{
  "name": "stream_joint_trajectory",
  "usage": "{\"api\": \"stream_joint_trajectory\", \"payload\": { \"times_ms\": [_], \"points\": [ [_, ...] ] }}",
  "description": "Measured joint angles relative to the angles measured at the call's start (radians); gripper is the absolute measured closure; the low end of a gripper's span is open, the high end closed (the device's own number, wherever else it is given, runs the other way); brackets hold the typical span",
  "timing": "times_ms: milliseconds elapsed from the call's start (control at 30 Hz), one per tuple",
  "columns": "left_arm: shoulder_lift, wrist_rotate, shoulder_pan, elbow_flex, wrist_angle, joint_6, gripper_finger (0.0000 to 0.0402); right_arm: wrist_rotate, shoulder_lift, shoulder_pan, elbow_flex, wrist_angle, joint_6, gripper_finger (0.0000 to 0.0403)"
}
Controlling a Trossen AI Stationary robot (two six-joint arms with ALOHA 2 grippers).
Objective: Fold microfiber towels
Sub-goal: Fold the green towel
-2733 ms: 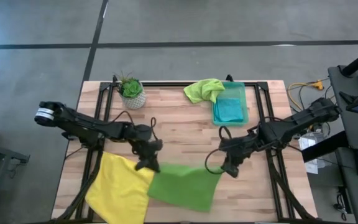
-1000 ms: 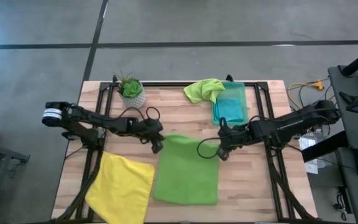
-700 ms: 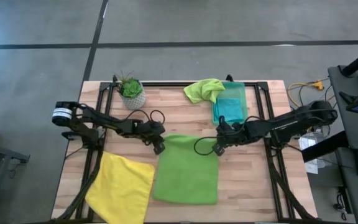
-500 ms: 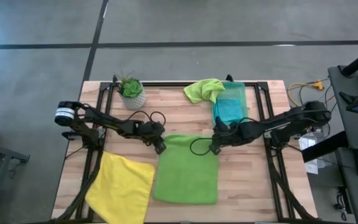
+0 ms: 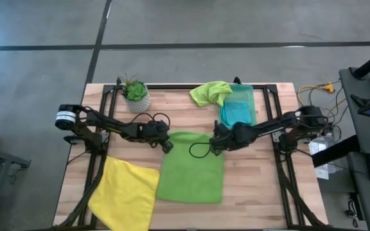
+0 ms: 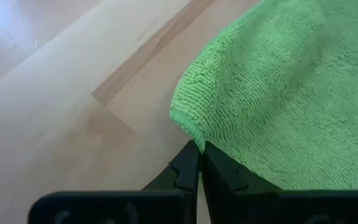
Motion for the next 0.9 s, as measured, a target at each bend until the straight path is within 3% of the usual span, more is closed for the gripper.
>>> {"api": "stream_joint_trajectory", "payload": {
  "times_ms": [133, 267, 667, 900],
  "points": [
    [-0.001, 0.0, 0.0, 0.0, 0.006, 0.0, 0.0392, 0.025, 0.003, -0.019, 0.024, -0.042, 0.008, 0.0393],
    [-0.001, -0.019, 0.002, 0.0, 0.007, 0.0, 0.0353, 0.08, -0.027, -0.032, 0.035, -0.088, 0.01, 0.0376],
    [-0.007, -0.052, 0.024, 0.0, 0.007, 0.0, 0.0185, 0.129, -0.198, -0.043, 0.014, -0.1, -0.046, 0.027],
    [-0.034, -0.027, 0.035, 0.0, 0.003, -0.031, 0.0143, 0.117, -0.284, -0.024, 0.012, -0.088, -0.113, 0.0221]
  ]
}}
